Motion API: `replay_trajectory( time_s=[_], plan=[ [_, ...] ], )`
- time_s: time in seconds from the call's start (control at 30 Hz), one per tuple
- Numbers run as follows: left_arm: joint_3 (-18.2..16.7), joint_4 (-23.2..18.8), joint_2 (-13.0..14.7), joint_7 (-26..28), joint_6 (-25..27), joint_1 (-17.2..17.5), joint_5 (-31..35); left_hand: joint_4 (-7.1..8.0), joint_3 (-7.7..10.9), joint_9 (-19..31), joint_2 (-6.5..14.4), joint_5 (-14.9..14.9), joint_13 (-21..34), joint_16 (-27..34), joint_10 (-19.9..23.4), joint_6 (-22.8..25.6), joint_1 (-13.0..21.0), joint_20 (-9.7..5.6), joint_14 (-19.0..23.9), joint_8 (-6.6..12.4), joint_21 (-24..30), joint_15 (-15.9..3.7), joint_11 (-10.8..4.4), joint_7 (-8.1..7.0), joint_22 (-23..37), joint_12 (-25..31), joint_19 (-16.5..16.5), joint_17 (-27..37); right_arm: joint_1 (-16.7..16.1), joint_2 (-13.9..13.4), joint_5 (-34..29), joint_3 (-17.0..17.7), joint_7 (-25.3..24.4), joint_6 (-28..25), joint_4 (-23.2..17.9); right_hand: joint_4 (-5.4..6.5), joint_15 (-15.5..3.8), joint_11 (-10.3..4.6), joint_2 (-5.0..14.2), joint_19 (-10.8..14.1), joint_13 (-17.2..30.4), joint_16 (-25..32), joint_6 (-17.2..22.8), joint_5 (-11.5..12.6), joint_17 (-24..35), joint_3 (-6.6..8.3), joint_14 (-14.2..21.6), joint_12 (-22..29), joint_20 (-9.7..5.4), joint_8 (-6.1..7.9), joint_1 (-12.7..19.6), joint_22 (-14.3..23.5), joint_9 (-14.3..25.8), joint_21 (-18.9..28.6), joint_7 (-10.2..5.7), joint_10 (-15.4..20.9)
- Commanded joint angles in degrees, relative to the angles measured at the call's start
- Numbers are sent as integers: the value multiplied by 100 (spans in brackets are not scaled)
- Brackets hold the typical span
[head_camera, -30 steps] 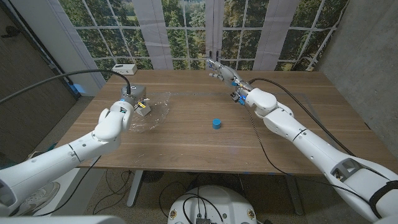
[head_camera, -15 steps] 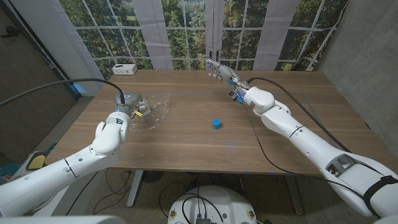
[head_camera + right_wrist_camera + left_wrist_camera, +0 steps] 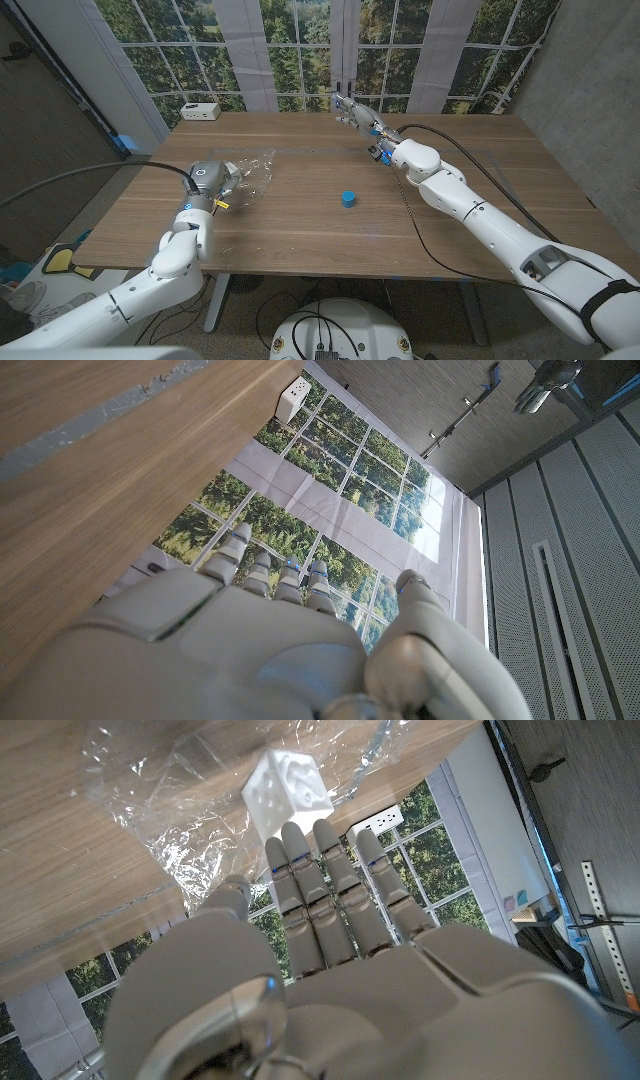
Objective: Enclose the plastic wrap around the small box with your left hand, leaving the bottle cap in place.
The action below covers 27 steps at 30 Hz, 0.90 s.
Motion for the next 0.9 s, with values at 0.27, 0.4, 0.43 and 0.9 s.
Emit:
replay_trajectory(
  time_s=[0.27,0.4,0.43,0.9],
  plan=[
    [607,344,-236,966,839,-397,608,-366,-281,182,-513,-46,461,-493,-2230,-2452,98,93,-2090,-548,-315,33,-33,-408,18,-503,-699,291,-183,-156,22,86,-63,25,-248,24,33,-12,16,27,28,2,22,-26,26,15,22,3,28,-5,-33,35,18,0,-43,22],
    [577,321,-121,477,760,-682,380,-340,-306,140,-487,-24,478,-524,-2447,-2646,94,114,-2431,-487,-379,100,-5,-584,13,-541,-811,273,-211,-170,32,96,-66,33,-276,23,30,-13,10,22,29,-1,22,-26,24,15,19,3,29,-4,-32,35,18,-5,-42,22],
    [498,243,-19,308,629,-706,205,-302,-284,125,-406,-19,483,-497,-2475,-2563,74,121,-2455,-430,-392,113,-1,-692,13,-540,-825,272,-224,-175,16,98,-84,48,-291,23,31,-13,9,23,29,0,22,-27,24,15,21,3,30,-5,-32,35,18,-6,-43,23],
    [1379,624,595,-2364,-193,-2385,287,-230,-221,37,-189,-14,509,-534,-3119,-2679,-34,277,-3177,-424,-591,350,165,-718,14,-693,-1202,186,-386,-271,-19,182,-246,70,-497,20,38,-5,-14,28,29,-2,24,-30,22,11,28,6,35,-4,-35,35,18,-13,-40,30]
  ],
)
